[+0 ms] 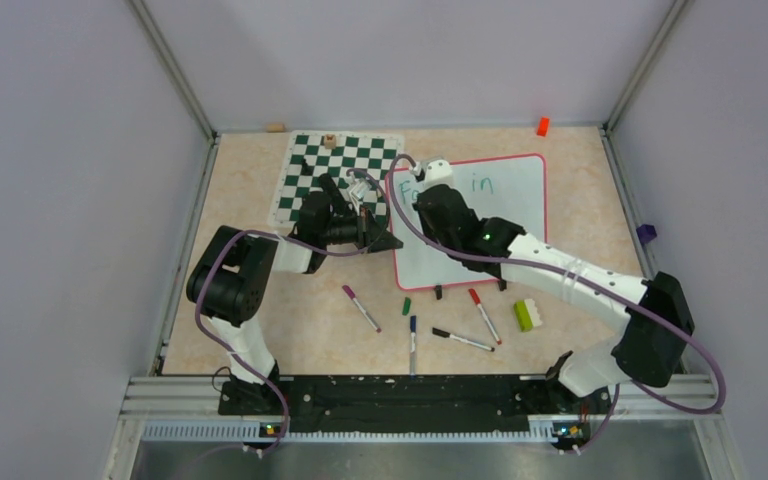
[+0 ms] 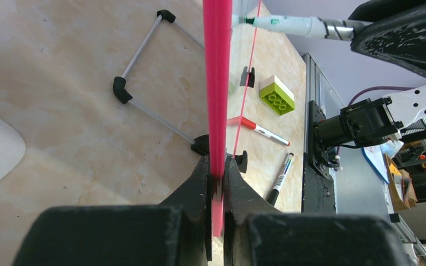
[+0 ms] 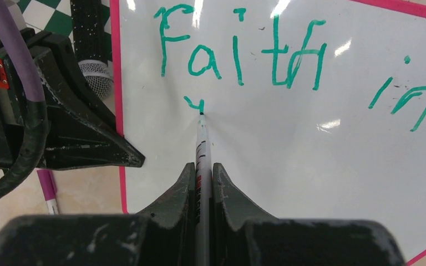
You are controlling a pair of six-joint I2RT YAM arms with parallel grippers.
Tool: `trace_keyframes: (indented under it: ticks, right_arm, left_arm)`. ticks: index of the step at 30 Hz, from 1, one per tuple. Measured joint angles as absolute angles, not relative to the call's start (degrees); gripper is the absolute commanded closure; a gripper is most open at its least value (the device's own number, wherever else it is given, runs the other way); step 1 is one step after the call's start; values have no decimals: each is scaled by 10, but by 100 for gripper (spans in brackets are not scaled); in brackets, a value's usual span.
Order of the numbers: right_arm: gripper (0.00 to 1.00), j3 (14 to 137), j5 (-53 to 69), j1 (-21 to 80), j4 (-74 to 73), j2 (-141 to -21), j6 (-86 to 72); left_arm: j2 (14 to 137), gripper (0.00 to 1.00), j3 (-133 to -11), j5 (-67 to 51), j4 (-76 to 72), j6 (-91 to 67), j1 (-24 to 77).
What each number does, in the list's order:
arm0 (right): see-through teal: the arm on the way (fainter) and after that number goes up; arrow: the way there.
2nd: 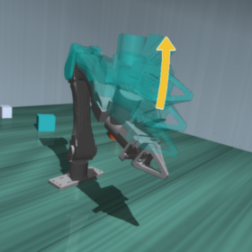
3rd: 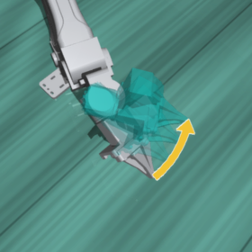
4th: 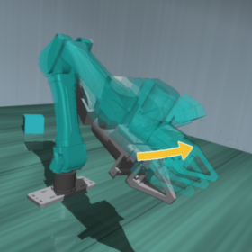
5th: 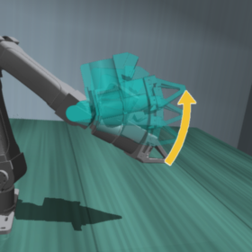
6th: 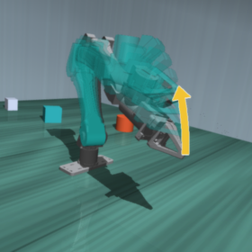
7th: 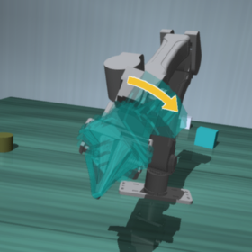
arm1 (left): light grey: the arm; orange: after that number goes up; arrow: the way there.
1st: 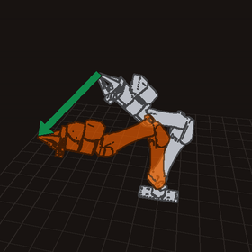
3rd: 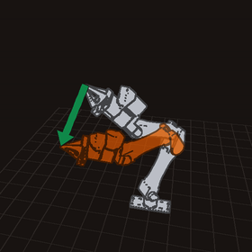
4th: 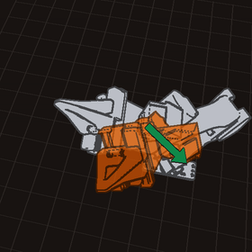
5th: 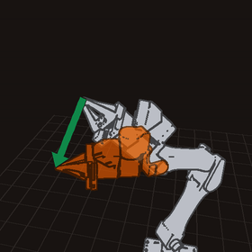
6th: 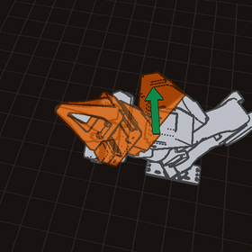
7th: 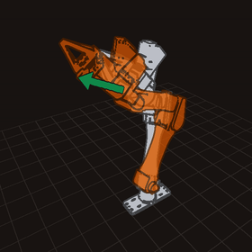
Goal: Write a sentence on the whiteboard
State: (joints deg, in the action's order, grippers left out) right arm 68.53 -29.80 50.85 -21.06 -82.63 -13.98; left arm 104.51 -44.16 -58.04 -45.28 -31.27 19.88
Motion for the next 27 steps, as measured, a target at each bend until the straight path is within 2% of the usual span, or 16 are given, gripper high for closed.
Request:
trace_keyframes:
  ticks: [11, 27]
  right_arm:
    - [100, 653, -256, 509, -227, -811, -164]
    - [100, 666, -247, 509, -219, -818, -166]
  left_arm:
    - [1044, 100, -442, -580, -449, -309, 199]
    - [1044, 100, -443, -579, -449, -302, 200]
